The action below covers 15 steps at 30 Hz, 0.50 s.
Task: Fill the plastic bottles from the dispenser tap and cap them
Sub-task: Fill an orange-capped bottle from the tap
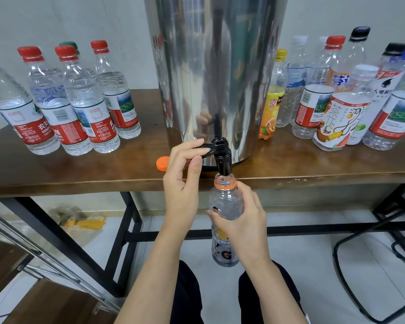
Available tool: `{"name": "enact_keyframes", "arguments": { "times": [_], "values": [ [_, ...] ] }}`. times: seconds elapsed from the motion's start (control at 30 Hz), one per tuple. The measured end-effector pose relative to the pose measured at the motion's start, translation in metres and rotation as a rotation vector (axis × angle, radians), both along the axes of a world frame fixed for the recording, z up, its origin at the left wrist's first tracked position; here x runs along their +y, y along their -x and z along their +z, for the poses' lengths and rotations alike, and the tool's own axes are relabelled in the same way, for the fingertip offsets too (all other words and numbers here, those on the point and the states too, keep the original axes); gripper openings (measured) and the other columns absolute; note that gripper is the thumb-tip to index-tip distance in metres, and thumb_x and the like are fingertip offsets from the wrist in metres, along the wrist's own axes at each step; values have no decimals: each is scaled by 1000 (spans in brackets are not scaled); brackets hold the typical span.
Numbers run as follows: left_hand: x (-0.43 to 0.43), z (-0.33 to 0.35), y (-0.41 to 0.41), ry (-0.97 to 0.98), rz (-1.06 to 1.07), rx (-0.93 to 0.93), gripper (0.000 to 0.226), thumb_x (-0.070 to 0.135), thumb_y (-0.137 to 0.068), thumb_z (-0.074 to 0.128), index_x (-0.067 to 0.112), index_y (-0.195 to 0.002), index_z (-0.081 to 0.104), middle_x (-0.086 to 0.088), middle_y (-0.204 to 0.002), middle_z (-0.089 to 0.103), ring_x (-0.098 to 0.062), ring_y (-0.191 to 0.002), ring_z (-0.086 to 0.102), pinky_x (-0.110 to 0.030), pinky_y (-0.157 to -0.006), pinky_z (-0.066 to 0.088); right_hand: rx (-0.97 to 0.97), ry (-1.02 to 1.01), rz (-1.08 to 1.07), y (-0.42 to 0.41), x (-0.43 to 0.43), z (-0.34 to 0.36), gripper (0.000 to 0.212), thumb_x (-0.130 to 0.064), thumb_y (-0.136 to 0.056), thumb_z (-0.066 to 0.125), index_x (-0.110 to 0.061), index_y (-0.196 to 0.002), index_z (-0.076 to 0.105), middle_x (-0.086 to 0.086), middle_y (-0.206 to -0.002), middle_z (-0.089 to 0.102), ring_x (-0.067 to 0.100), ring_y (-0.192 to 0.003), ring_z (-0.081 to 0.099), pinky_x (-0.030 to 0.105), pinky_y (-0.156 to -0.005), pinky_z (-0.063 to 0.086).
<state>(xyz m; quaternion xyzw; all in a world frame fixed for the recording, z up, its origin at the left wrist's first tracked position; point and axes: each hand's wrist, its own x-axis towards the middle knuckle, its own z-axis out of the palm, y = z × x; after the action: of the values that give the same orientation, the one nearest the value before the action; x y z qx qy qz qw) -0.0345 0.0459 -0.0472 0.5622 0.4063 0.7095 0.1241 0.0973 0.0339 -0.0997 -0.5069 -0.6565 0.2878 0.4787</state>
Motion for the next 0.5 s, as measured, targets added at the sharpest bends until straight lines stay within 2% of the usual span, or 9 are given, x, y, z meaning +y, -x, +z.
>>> {"name": "enact_keyframes", "arguments": {
  "times": [0.2,0.4,0.5],
  "values": [
    [0,1,0,1,3,5,26,3,-101,47,22,-105,65,4,-120,61,-12,-120,56,-28,-103,42,12,-3,0,-1,-1,-2,77,-28,-65,91,-29,-132,52,-10,-122,55,3,-111,52,-3,-85,35],
    [0,1,-1,1,9,10,27,2,-101,47,22,-105,65,4,-120,61,-12,-120,56,-27,-103,42,31,-3,6,-2,-1,-4,77,-28,-65,91,-33,-130,51,-13,-120,54,0,-110,51,-2,-85,37],
    [0,0,0,0,1,12,27,2,-100,47,22,-105,65,4,-121,61,-13,-120,56,-31,-104,44,32,-3,10,-2,-1,-5,77,-29,-65,91,-33,-130,51,-14,-120,54,-1,-110,51,-2,-85,37]
  ]
}}
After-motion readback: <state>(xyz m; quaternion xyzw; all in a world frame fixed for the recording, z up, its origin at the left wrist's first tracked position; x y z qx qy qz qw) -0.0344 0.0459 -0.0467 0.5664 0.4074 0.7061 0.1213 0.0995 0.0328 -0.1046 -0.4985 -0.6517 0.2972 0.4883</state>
